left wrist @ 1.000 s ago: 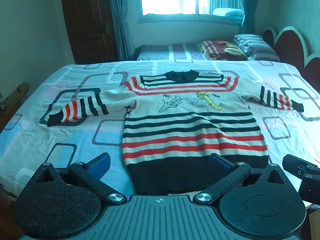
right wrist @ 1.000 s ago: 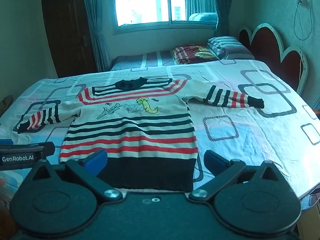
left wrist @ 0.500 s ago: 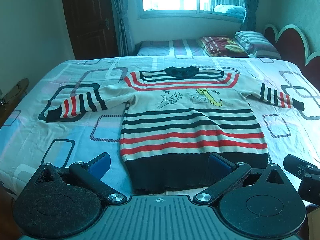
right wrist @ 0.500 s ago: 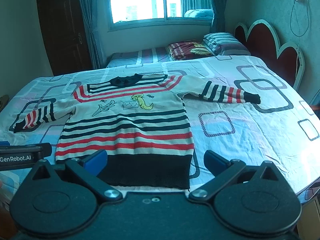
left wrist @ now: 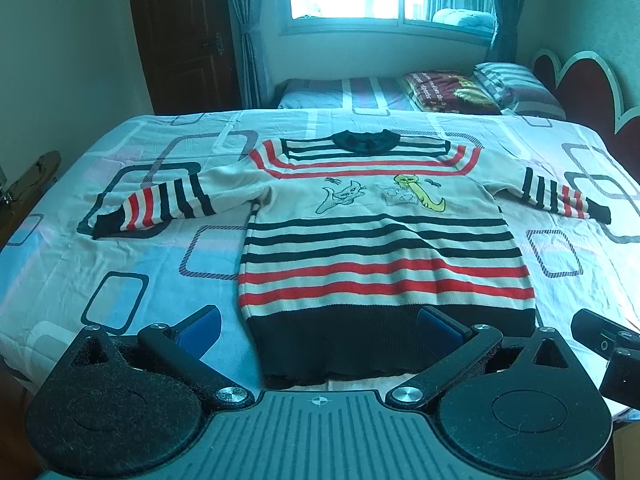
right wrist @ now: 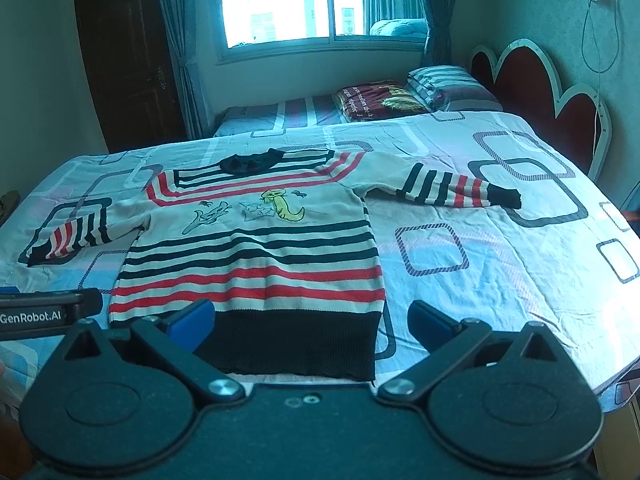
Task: Fold small clothes
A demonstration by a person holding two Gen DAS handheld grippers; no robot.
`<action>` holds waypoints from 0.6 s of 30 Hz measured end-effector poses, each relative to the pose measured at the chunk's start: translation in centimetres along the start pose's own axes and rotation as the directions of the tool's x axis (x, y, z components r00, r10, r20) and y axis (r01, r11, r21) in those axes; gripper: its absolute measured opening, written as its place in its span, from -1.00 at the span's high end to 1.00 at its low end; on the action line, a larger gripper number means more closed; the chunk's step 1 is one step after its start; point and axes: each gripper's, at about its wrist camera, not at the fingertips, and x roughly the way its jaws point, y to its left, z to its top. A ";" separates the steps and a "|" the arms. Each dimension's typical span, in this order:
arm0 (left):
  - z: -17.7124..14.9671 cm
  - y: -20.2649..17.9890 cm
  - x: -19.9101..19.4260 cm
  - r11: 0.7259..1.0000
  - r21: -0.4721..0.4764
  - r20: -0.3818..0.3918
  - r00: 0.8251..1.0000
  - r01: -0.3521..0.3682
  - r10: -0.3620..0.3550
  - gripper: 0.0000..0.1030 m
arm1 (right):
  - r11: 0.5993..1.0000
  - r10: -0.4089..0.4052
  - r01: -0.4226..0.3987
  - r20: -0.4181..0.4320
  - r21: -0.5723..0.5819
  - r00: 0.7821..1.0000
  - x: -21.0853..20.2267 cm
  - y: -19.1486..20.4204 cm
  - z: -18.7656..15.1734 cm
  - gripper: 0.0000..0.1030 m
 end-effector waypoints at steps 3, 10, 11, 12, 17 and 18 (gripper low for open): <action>0.0 -0.1 0.0 1.000 0.000 -0.002 1.000 0.002 -0.002 -1.00 | 1.000 0.001 -0.001 0.001 0.004 1.000 0.1 -0.3 0.2 -0.99; 0.1 -0.2 0.0 1.000 0.000 0.003 1.000 0.001 -0.001 -1.00 | 1.000 0.005 -0.005 0.008 0.004 1.000 0.2 -1.0 0.4 -0.99; 0.1 -0.2 0.0 1.000 -0.002 0.002 1.000 0.000 0.000 -1.00 | 1.000 0.005 -0.005 0.009 0.004 1.000 0.2 -1.0 0.3 -0.99; 0.2 -0.3 0.1 1.000 -0.004 0.001 1.000 0.000 0.000 -1.00 | 1.000 0.005 -0.005 0.009 0.005 1.000 0.3 -1.1 0.4 -0.99; 0.5 -0.4 0.4 1.000 -0.009 -0.003 1.000 -0.003 0.003 -1.00 | 1.000 0.005 -0.005 0.011 0.003 1.000 0.5 -1.3 0.6 -0.99; 0.5 -0.4 0.5 1.000 -0.009 -0.003 1.000 -0.004 0.004 -1.00 | 1.000 0.005 -0.005 0.011 0.003 1.000 0.6 -1.4 0.7 -0.99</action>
